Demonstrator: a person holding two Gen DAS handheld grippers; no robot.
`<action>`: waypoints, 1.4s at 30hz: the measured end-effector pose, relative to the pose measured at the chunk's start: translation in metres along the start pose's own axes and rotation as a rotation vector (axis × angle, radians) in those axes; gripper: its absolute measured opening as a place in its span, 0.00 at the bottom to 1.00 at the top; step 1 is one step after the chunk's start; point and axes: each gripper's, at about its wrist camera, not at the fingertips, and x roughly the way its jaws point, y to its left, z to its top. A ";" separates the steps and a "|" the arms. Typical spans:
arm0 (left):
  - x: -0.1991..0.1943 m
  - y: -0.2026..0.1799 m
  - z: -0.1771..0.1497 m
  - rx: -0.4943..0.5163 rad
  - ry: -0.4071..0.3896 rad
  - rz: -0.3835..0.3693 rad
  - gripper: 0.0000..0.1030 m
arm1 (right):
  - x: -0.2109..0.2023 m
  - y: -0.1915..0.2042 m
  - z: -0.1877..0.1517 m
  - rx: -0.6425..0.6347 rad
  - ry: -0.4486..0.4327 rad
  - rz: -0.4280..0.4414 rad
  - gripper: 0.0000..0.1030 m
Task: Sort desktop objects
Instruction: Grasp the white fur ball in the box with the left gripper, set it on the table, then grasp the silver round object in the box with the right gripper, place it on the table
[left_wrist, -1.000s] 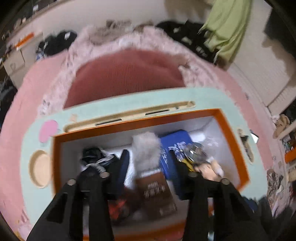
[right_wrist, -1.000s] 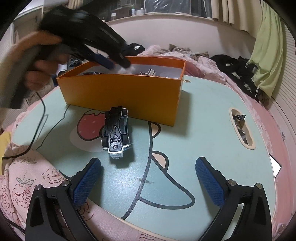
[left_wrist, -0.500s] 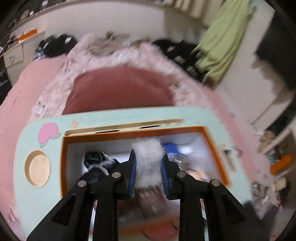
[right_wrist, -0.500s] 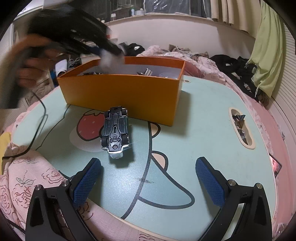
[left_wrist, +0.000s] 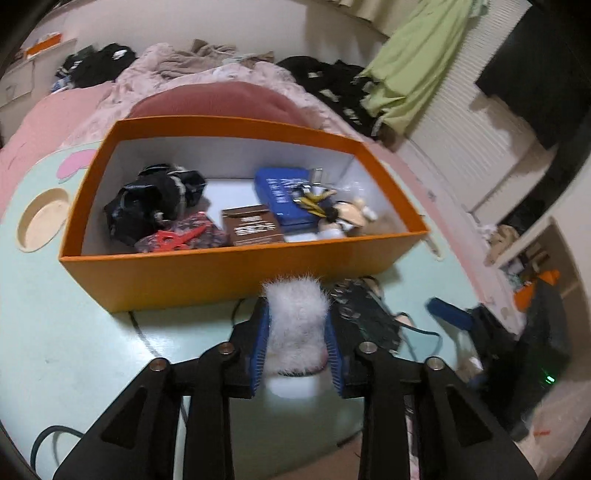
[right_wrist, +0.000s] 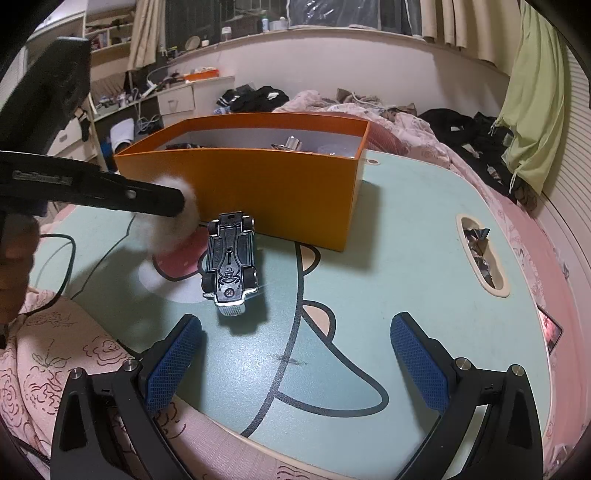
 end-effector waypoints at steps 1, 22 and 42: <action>-0.003 0.000 -0.001 0.002 -0.009 0.015 0.37 | 0.000 0.000 0.000 0.000 0.000 0.000 0.99; 0.028 0.010 -0.050 0.170 0.019 0.281 1.00 | -0.002 0.002 0.002 0.006 0.002 -0.009 1.00; 0.045 0.012 -0.046 0.167 0.009 0.282 1.00 | -0.040 -0.028 0.053 0.184 -0.102 -0.014 0.65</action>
